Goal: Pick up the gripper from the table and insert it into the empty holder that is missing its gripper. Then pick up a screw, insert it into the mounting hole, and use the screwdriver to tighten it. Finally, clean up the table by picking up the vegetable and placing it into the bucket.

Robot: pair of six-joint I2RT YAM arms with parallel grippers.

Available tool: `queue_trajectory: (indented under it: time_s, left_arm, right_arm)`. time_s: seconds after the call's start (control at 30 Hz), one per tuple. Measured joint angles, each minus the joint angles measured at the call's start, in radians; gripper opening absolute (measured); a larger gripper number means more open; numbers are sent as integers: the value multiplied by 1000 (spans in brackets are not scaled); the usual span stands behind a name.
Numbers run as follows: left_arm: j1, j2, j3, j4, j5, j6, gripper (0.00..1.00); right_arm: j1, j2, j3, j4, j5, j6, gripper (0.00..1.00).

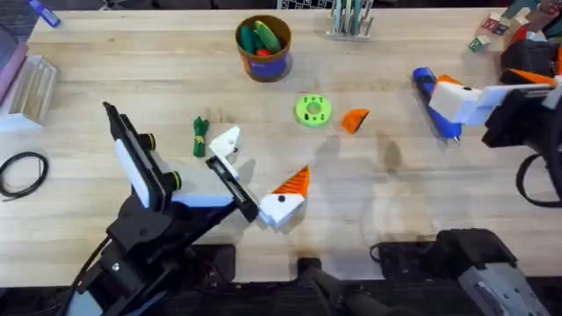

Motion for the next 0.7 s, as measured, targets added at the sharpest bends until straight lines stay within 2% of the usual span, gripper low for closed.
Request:
queue_trajectory:
  time_s: [0.47,0.7]
  left_arm:
    - [0,0,0,-2,-25,-3,987]
    - [0,0,0,-2,-27,-3,988]
  right_arm:
    - [0,0,0,44,0,0,991]
    - [1,13,2,-15,-20,8,991]
